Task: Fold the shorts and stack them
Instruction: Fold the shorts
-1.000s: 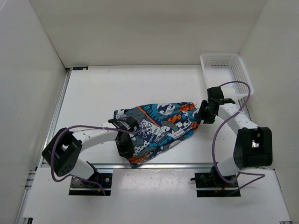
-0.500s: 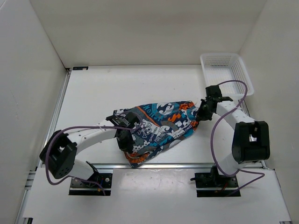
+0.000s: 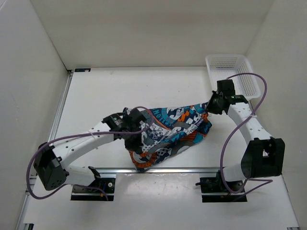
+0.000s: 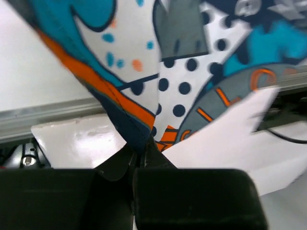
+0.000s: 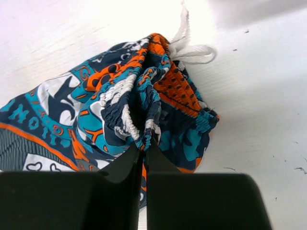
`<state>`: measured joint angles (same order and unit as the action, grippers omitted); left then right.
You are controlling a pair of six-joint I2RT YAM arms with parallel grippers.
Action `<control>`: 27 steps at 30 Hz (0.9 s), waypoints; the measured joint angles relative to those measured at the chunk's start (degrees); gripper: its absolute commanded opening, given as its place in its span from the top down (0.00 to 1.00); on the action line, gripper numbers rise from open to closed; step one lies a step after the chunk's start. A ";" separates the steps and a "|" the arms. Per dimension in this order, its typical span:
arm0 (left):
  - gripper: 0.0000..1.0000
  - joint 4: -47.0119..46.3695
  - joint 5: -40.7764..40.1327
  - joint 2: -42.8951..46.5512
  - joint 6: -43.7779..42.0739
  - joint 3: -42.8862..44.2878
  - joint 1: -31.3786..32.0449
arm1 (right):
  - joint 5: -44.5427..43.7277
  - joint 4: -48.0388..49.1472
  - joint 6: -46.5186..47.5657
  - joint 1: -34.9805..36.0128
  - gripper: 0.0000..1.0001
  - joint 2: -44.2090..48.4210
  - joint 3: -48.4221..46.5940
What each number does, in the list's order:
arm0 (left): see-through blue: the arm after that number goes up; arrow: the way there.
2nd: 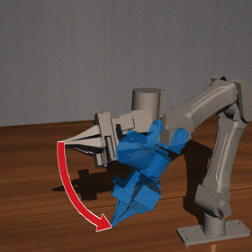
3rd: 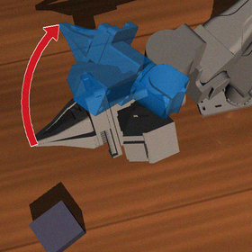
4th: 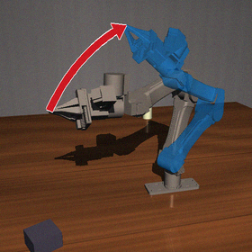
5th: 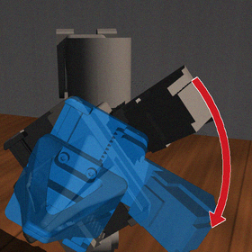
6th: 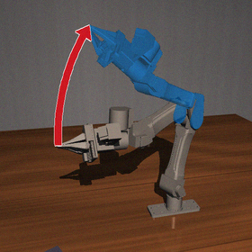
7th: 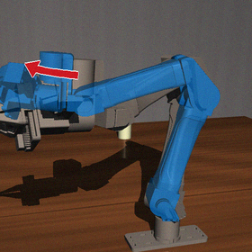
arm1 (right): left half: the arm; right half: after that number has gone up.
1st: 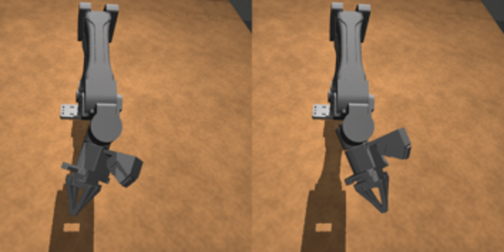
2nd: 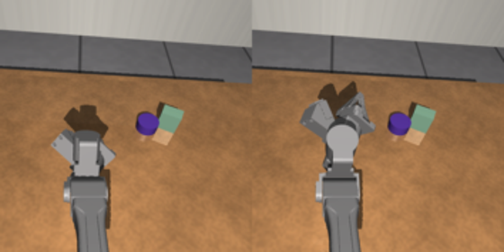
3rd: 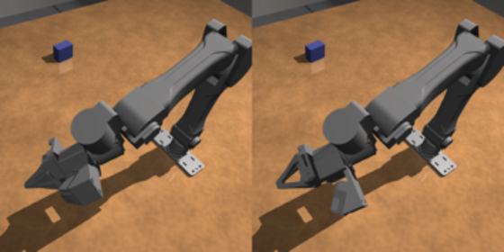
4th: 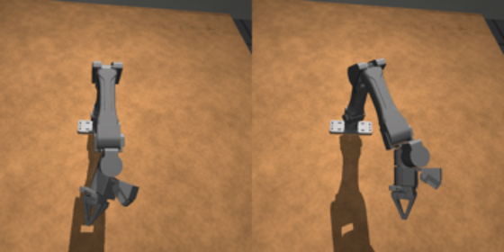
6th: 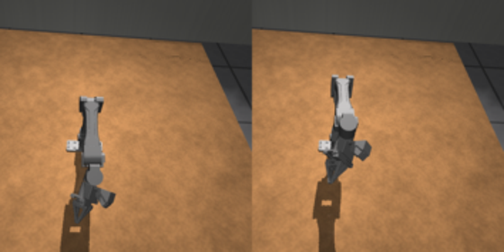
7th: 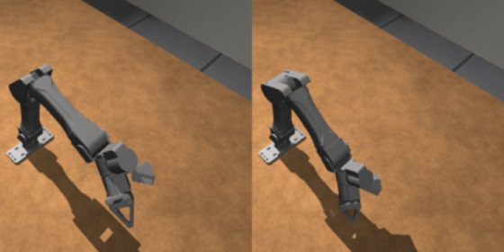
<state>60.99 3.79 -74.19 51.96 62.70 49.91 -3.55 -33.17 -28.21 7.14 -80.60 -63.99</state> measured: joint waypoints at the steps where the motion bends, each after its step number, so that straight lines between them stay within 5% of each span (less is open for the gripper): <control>1: 0.90 -0.59 0.48 -0.92 0.39 -1.75 0.79 | -0.48 -0.13 -0.13 0.00 1.00 -0.31 0.26; 4: 0.86 -2.78 1.38 -4.17 2.34 -6.62 2.89 | -1.25 -0.13 -0.44 0.00 0.99 -1.57 1.75; 6: 0.42 -3.96 1.86 -5.51 3.10 -8.70 3.98 | -1.25 -0.13 -0.90 0.07 0.82 -2.14 3.50; 7: 0.21 -3.98 2.25 -5.84 3.34 -9.25 4.31 | -1.51 -0.13 -1.11 0.07 0.58 -2.32 4.42; 9: 0.00 -3.69 2.97 -6.01 3.82 -9.62 4.68 | -2.10 -0.17 -1.55 0.00 0.37 -2.49 5.68; 10: 0.00 -3.17 2.86 -6.01 3.87 -9.35 4.74 | -2.43 -0.37 -1.53 0.00 0.26 -2.54 5.90; 12: 0.00 -0.98 1.97 -6.01 3.87 -7.61 4.44 | -3.04 -0.24 -1.55 -0.02 0.22 -2.56 5.99; 17: 0.03 1.25 -2.21 -5.84 1.99 -1.68 -1.75 | -3.80 -0.02 -1.44 -0.11 0.22 -3.48 5.99; 23: 0.09 -5.68 -2.97 -6.32 -0.26 -9.73 -17.49 | -3.58 0.22 -1.40 -0.79 0.22 -6.71 6.12; 27: 0.16 -8.92 -2.34 -12.63 -0.94 -12.63 -21.29 | -3.04 0.59 -1.31 -1.46 0.36 -6.93 7.23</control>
<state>52.07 1.45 -86.83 51.03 50.06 28.62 -6.59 -32.58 -29.52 5.67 -87.53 -56.75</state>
